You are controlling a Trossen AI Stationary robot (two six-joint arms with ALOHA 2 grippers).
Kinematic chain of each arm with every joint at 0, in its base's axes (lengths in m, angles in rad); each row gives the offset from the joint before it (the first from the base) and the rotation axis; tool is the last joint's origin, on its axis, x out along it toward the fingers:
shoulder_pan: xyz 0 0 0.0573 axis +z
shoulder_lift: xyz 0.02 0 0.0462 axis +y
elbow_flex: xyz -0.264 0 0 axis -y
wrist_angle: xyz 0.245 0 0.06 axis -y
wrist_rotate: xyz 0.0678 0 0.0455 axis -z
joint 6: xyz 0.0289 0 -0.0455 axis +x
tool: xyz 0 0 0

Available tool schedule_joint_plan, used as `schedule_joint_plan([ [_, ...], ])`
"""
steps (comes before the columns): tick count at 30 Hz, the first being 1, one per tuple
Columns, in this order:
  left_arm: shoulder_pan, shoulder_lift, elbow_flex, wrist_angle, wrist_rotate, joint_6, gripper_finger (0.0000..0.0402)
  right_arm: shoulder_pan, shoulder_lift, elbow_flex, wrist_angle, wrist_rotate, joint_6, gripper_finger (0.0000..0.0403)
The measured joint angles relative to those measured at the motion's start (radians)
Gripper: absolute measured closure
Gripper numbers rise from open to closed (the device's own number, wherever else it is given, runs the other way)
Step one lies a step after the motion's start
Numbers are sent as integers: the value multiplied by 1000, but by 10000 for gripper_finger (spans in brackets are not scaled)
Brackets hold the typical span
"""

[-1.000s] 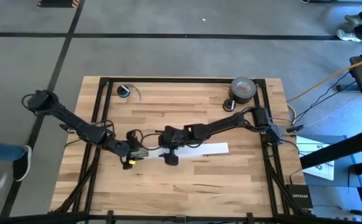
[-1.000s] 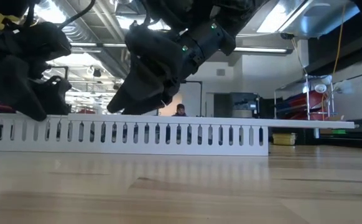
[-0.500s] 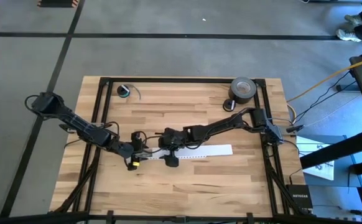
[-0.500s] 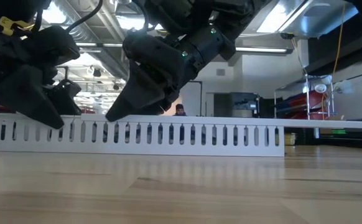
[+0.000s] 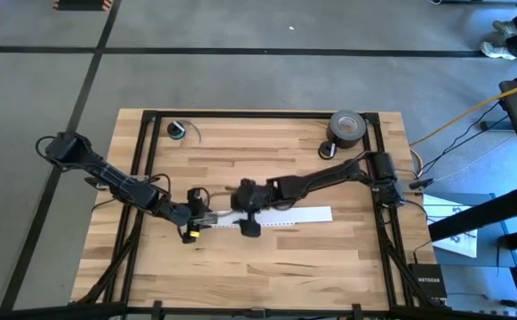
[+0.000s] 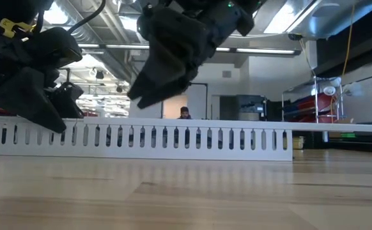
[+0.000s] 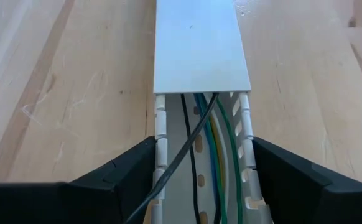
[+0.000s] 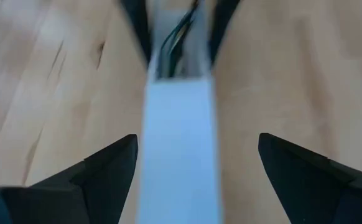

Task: Ziptie cables
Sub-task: Close the white cable duct

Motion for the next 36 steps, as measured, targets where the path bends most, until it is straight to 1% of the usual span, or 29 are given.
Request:
schedule_joint_plan([
  [3, 0, 0, 0, -1, 1, -1, 168, 35, 17, -26, 37, 26, 1, 84],
  [8, 0, 0, 0, -5, 1, -6, 168, 65, 26, -97, 159, 123, 20, 84],
  [10, 1, 0, 0, -5, 1, -7, 170, 65, 26, -107, 174, 151, 21, 84],
  [12, 4, 0, 0, -4, 2, -8, 181, 64, 26, -111, 169, 174, 26, 84],
  [16, 4, 0, 0, -4, 3, -7, 215, 54, 28, -114, 160, 173, 8, 84],
  [18, 4, 0, 0, -4, 3, -8, 224, 49, 28, -114, 156, 169, 0, 84],
  [21, 4, 0, 0, -3, 3, -7, 225, 44, 28, -114, 145, 142, -4, 84],
  [25, 4, 0, 0, -3, 3, -7, 211, 37, 41, -113, 150, 120, -4, 86],
  [28, 4, 0, 0, -4, 3, -8, 204, 36, 59, -113, 150, 94, -2, 107],
  [34, 4, 0, -1, -8, 3, -7, 206, 36, 62, -113, 189, 76, 0, 187],
  [36, 4, 0, -1, -9, 4, -8, 210, 36, 62, -114, 199, 63, 0, 194],
])
